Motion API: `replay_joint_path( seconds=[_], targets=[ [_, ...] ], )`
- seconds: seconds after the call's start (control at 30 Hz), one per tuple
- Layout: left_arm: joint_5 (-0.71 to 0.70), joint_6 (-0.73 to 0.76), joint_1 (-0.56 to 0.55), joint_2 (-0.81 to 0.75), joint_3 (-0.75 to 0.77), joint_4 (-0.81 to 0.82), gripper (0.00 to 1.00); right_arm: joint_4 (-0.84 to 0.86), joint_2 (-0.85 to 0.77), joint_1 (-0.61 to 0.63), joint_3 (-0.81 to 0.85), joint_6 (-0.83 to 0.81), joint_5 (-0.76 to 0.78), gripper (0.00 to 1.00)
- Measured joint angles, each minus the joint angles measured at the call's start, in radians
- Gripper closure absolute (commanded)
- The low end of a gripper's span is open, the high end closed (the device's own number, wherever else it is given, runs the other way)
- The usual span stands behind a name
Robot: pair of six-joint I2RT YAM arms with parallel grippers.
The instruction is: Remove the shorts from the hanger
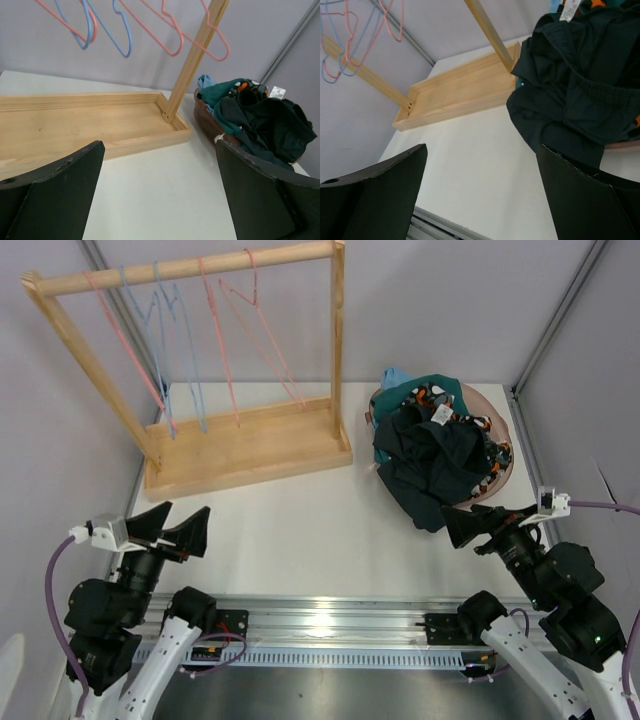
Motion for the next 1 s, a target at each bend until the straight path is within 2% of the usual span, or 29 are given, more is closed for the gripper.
replay_joint_path(
  seconds=[0.2,1.0],
  targets=[
    [-0.043,-0.015,0.0,-0.024,-0.078,-0.026,0.01,-0.025,-0.013,0.0,-0.014,-0.005,0.047,0.0],
    [-0.105,-0.016,-0.001,-0.024,-0.097,-0.029,0.01,-0.033,-0.069,-0.027,0.0,-0.064,0.098,0.01]
  ],
)
